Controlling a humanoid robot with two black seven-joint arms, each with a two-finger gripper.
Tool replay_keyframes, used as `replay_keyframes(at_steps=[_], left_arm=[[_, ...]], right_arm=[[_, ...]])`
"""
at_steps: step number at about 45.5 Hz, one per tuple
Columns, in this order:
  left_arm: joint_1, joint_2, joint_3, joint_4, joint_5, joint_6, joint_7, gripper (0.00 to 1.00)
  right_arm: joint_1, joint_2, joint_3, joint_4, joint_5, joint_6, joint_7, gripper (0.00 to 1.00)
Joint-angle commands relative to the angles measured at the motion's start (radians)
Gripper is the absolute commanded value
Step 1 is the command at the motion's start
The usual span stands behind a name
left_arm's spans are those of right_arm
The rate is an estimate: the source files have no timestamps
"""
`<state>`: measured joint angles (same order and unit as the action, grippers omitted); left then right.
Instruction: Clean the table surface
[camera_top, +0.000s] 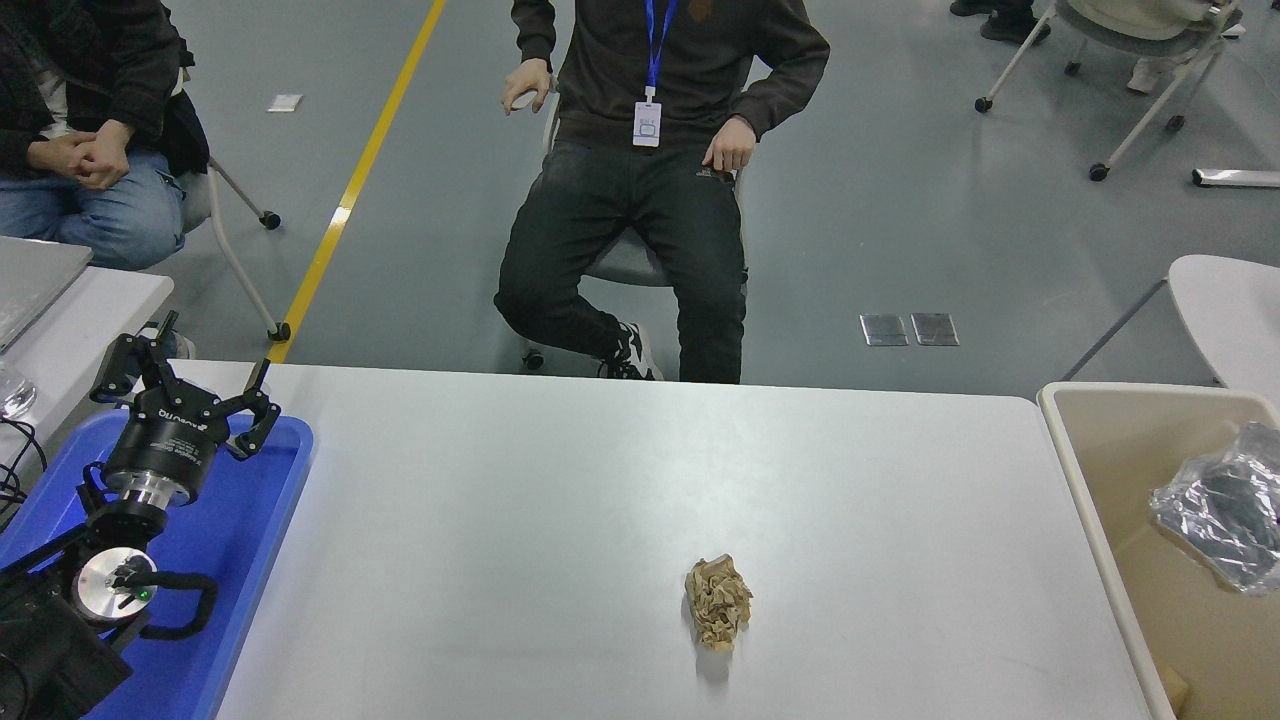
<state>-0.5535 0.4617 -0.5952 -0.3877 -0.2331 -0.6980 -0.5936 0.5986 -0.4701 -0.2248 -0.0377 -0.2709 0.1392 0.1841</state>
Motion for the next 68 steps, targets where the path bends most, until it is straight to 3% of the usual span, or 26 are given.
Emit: replay_keyframes(at_steps=[1, 32, 39, 43, 51, 60, 68], left_arm=[[0.000, 0.000, 0.000, 0.001, 0.000, 0.000, 0.000, 1.00], [0.000, 0.000, 0.000, 0.001, 0.000, 0.000, 0.000, 1.00], [0.001, 0.000, 0.000, 0.000, 0.000, 0.000, 0.000, 1.00], [0.001, 0.000, 0.000, 0.000, 0.000, 0.000, 0.000, 1.00], [0.000, 0.000, 0.000, 0.000, 0.000, 0.000, 0.000, 1.00], [0.000, 0.000, 0.000, 0.001, 0.000, 0.000, 0.000, 1.00], [0.000, 0.000, 0.000, 0.000, 0.000, 0.000, 0.000, 1.00]], right_arm=[[-0.019, 0.028, 0.015, 0.001, 0.004, -0.018, -0.002, 0.00], [-0.019, 0.028, 0.015, 0.001, 0.004, -0.023, -0.002, 0.00], [-0.020, 0.028, 0.015, 0.004, 0.004, -0.053, 0.000, 0.27], [-0.019, 0.028, 0.015, 0.006, 0.004, -0.085, 0.002, 0.52], [-0.016, 0.028, 0.016, 0.007, 0.004, -0.144, 0.005, 0.88], [0.007, 0.021, 0.016, 0.012, 0.004, -0.153, 0.006, 0.94], [0.125, 0.004, 0.019, 0.015, 0.013, -0.142, 0.006, 0.96]])
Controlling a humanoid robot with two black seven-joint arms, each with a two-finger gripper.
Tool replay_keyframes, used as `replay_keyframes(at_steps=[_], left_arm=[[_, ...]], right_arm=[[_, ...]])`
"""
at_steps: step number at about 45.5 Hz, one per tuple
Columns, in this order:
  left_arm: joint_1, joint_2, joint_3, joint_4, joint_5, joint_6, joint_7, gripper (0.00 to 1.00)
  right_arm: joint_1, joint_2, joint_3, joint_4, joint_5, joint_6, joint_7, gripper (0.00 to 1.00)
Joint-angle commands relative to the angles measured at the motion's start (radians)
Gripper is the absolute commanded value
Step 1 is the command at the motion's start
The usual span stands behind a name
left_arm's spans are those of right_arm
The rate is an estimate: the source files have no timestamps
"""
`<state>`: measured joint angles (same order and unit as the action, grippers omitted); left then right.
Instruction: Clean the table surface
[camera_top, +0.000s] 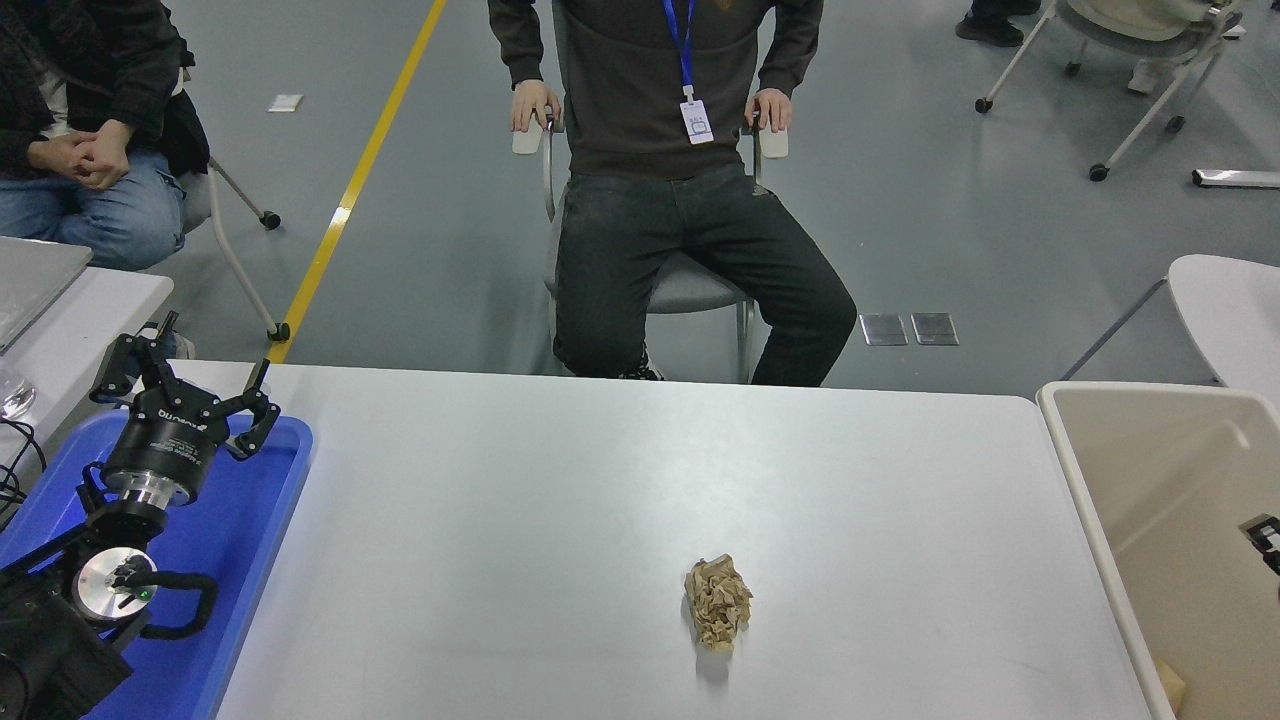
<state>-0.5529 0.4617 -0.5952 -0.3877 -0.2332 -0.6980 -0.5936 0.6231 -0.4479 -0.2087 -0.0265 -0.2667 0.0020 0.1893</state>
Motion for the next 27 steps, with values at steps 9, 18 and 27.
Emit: replay_keyframes(at_steps=[9, 18, 27], left_arm=[[-0.001, 0.000, 0.000, 0.001, 0.000, 0.000, 0.000, 1.00], [-0.001, 0.000, 0.000, 0.000, 0.000, 0.000, 0.000, 1.00], [0.001, 0.000, 0.000, 0.001, 0.000, 0.000, 0.000, 1.00]], right_arm=[[0.211, -0.086, 0.060, 0.046, 0.049, -0.004, 0.001, 0.96], [0.325, -0.161, 0.088, 0.152, 0.055, -0.004, -0.005, 0.98], [0.411, -0.212, 0.114, 0.249, 0.113, -0.004, -0.005, 0.98]])
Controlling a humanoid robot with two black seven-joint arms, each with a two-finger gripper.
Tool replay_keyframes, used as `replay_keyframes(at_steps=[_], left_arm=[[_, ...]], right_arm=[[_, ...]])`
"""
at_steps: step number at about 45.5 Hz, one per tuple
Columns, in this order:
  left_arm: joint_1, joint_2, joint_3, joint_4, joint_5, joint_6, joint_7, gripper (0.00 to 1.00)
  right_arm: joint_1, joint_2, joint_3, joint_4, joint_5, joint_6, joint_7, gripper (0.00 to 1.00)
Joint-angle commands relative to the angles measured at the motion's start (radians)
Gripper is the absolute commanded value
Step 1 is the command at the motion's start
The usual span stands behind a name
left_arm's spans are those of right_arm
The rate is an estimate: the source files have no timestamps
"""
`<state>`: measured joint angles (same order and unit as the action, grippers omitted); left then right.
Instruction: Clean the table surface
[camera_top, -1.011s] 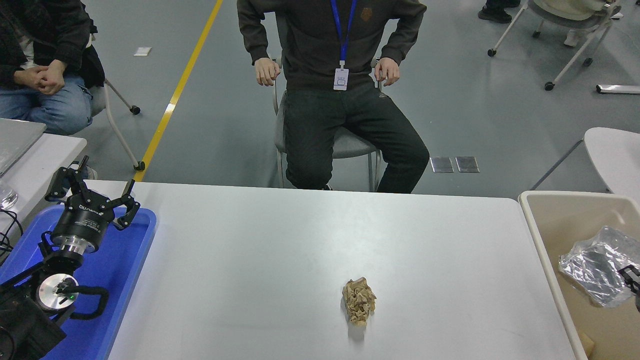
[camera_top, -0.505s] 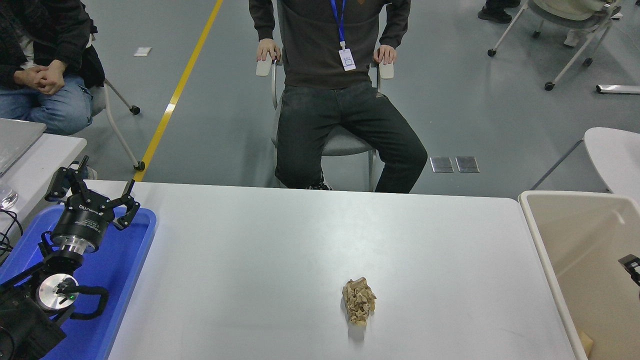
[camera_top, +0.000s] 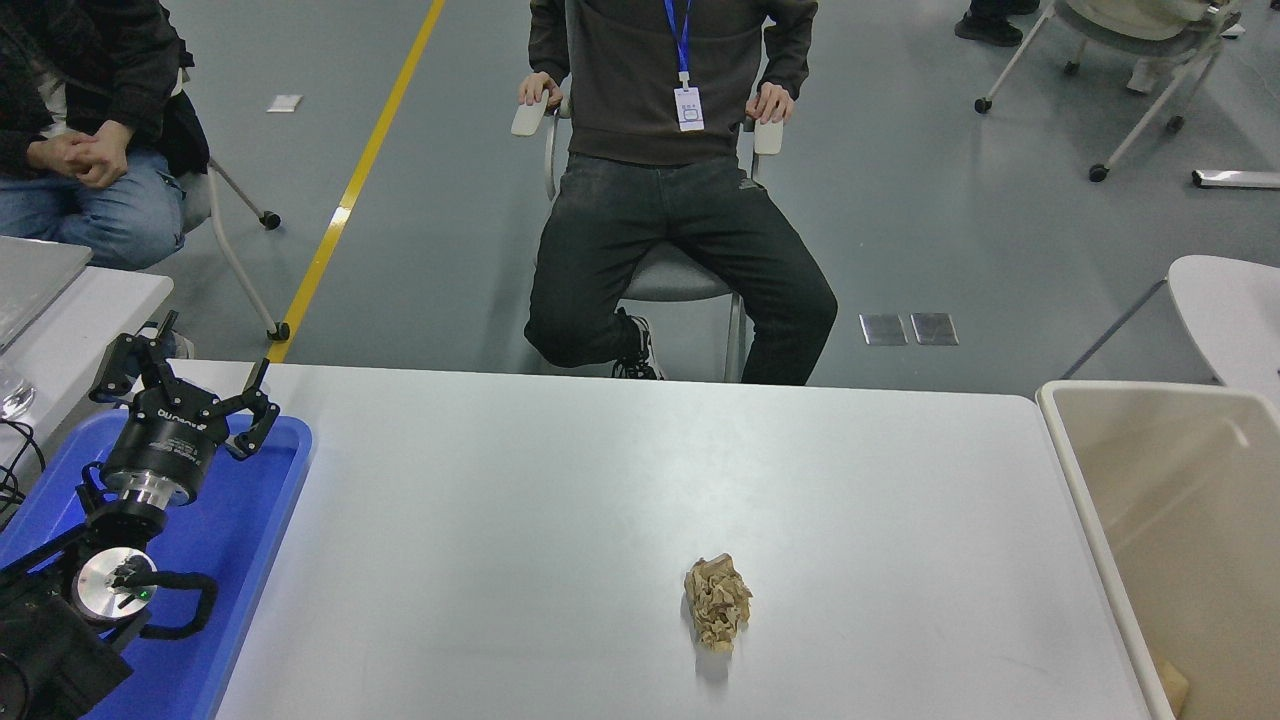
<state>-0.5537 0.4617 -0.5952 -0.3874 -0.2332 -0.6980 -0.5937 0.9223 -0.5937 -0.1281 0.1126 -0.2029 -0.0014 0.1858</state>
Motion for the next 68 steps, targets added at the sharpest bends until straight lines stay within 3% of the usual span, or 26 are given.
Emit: replay_keyframes(at_steps=[1, 28, 50, 68], left_arm=[[0.000, 0.000, 0.000, -0.001, 0.000, 0.000, 0.000, 1.00], [0.000, 0.000, 0.000, -0.001, 0.000, 0.000, 0.000, 1.00], [0.001, 0.000, 0.000, 0.001, 0.000, 0.000, 0.000, 1.00], [0.001, 0.000, 0.000, 0.001, 0.000, 0.000, 0.000, 1.00]], right_arm=[[0.118, -0.069, 0.035, 0.122, 0.053, 0.000, -0.002, 0.98], [0.127, -0.147, 0.577, 0.565, 0.082, 0.069, -0.002, 0.99], [-0.097, -0.075, 0.904, 0.776, 0.074, 0.130, 0.006, 0.99], [-0.272, -0.020, 0.921, 0.895, -0.047, 0.182, 0.011, 0.99]])
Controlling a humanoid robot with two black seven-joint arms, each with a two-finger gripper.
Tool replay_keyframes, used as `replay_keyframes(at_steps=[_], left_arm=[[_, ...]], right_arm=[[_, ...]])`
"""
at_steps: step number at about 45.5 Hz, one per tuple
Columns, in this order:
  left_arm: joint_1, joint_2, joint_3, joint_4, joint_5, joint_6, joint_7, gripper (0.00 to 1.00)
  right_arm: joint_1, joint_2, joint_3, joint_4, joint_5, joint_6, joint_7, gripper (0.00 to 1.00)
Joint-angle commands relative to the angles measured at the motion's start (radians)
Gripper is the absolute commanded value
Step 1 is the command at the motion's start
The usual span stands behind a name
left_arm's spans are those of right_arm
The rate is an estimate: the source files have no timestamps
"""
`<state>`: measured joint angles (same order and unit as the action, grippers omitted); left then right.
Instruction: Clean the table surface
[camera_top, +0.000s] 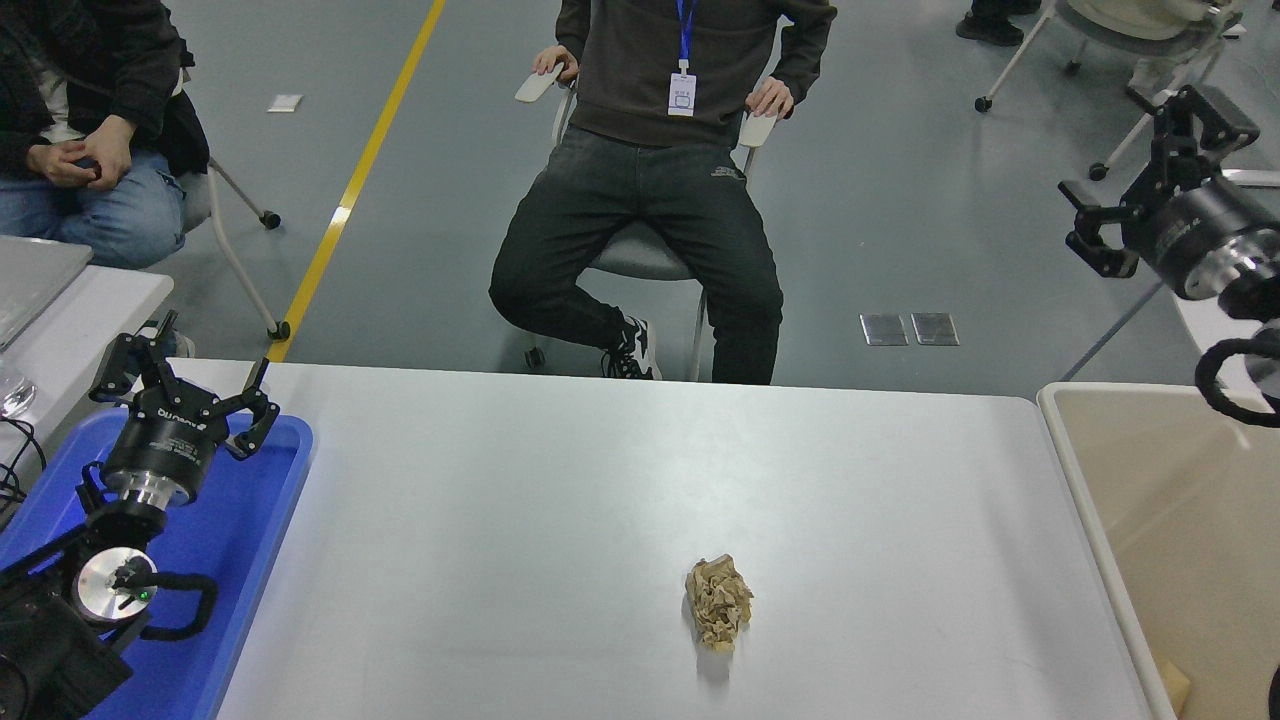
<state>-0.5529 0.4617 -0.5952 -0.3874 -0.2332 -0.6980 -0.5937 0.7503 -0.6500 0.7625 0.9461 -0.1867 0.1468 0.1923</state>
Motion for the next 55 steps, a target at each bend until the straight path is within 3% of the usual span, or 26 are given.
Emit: replay_keyframes(at_steps=[1, 19, 31, 46, 55], left_arm=[[0.001, 0.000, 0.000, -0.001, 0.000, 0.002, 0.000, 1.00], [-0.001, 0.000, 0.000, -0.001, 0.000, 0.000, 0.000, 1.00], [-0.001, 0.000, 0.000, 0.001, 0.000, 0.000, 0.000, 1.00], [0.001, 0.000, 0.000, 0.001, 0.000, 0.000, 0.000, 1.00], [-0.001, 0.000, 0.000, -0.001, 0.000, 0.000, 0.000, 1.00]], right_arm=[[-0.104, 0.042, 0.032, 0.062, -0.063, 0.034, 0.006, 0.99], [-0.223, 0.147, 0.038, -0.044, -0.065, 0.031, 0.124, 0.99], [-0.241, 0.211, 0.038, -0.202, -0.051, 0.020, 0.131, 0.99], [-0.240, 0.211, 0.041, -0.204, -0.048, 0.020, 0.133, 0.99], [-0.226, 0.109, 0.031, -0.139, -0.046, 0.043, 0.131, 0.99]])
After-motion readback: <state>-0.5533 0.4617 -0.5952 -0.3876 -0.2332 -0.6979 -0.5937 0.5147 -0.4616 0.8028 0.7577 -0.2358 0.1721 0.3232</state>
